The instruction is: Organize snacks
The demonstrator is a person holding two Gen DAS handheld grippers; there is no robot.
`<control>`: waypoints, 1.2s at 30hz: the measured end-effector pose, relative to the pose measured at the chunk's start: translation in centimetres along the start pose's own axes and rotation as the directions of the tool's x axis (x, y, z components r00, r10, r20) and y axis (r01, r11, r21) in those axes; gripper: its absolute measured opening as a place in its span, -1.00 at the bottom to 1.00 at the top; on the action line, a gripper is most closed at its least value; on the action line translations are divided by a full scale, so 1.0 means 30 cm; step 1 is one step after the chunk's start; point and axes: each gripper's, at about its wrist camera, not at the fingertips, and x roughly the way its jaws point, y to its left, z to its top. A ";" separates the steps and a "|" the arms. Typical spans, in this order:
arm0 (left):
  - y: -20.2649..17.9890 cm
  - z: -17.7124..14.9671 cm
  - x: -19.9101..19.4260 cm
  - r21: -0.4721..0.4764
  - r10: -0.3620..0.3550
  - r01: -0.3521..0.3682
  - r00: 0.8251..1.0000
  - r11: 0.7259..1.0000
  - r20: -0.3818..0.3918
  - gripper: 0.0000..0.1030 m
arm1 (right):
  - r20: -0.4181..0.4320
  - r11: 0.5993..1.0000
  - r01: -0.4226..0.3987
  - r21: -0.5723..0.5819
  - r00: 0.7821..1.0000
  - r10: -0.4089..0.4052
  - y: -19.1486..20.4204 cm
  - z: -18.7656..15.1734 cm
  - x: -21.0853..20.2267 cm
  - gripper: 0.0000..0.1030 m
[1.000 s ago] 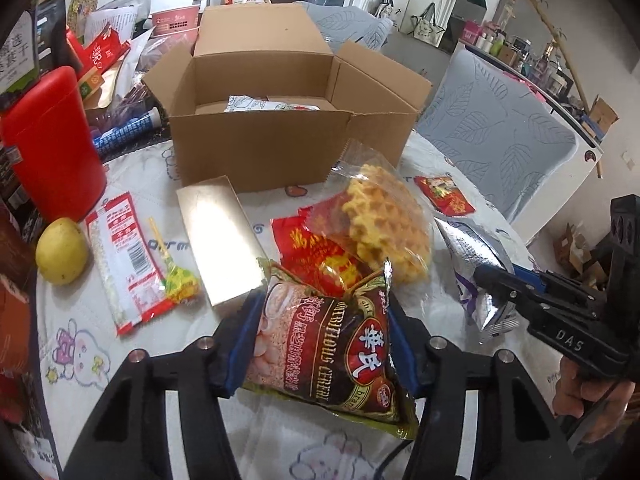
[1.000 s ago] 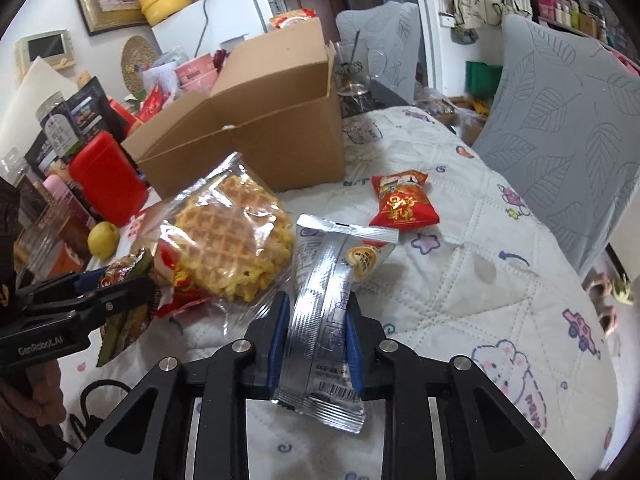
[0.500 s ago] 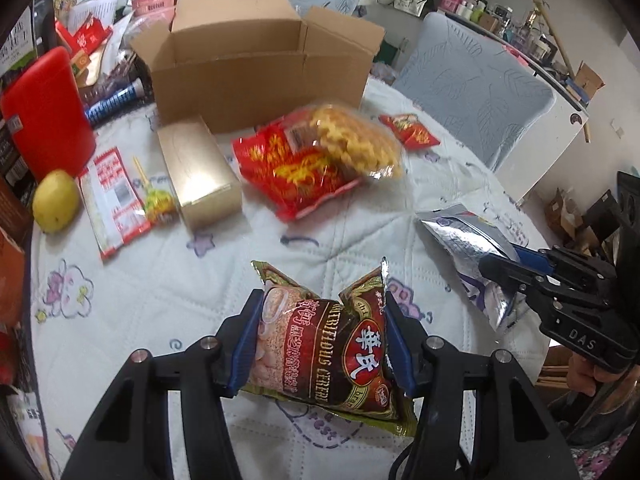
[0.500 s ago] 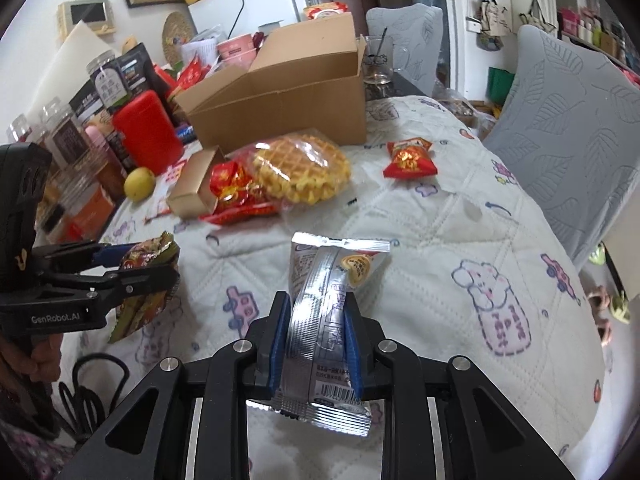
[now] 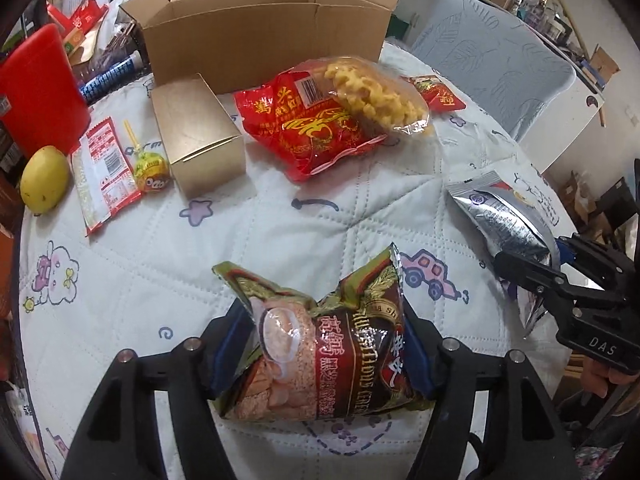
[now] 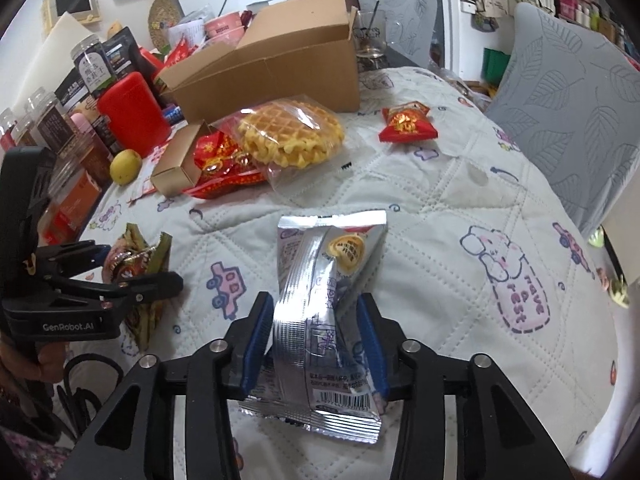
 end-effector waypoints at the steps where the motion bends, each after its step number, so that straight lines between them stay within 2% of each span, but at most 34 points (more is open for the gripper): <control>1: -0.003 -0.004 0.000 0.000 0.008 -0.008 1.000 1.000 0.003 0.34 | -0.003 1.000 0.003 -0.001 1.000 -0.003 0.000 -0.002 0.004 -0.01; 4: -0.020 -0.014 0.004 0.001 0.038 -0.038 0.999 0.999 0.014 0.40 | -0.009 1.000 0.010 -0.007 1.000 -0.010 0.003 -0.006 0.018 0.08; 6: -0.032 -0.024 0.010 0.009 0.067 -0.067 0.998 0.998 0.013 0.57 | -0.001 0.999 0.023 -0.027 1.000 -0.023 0.015 -0.009 0.023 0.14; 9: -0.046 -0.036 0.014 0.021 0.102 -0.102 0.994 0.995 0.027 0.59 | 0.003 0.999 0.032 -0.040 0.999 -0.032 0.027 -0.011 0.030 0.25; 18: -0.019 -0.069 -0.013 -0.045 0.105 -0.103 0.994 0.994 0.030 0.56 | 0.016 0.998 0.050 -0.049 0.999 -0.049 0.033 -0.016 0.031 0.25; 19: -0.013 -0.076 -0.021 -0.056 0.103 -0.101 0.994 0.993 0.034 0.52 | 0.019 0.997 0.054 -0.051 0.998 -0.053 0.035 -0.017 0.032 0.23; 21: -0.008 -0.085 -0.032 -0.059 0.121 -0.118 0.992 0.991 0.041 0.27 | 0.026 0.995 0.082 -0.055 0.996 -0.080 0.034 -0.021 0.029 0.08; 23: -0.003 -0.089 -0.039 -0.070 0.117 -0.113 0.992 0.991 0.044 0.19 | 0.026 0.993 0.097 -0.062 0.995 -0.095 0.031 -0.022 0.027 -0.08; 28: 0.001 -0.102 -0.065 -0.076 0.089 -0.084 0.994 0.994 0.061 0.11 | 0.031 0.994 0.096 -0.048 0.995 -0.094 0.022 -0.029 0.012 -0.20; 36: -0.033 -0.126 -0.119 -0.067 0.043 -0.036 0.994 0.997 0.100 0.10 | 0.034 1.000 0.017 -0.016 0.999 -0.017 0.036 -0.052 -0.022 -0.21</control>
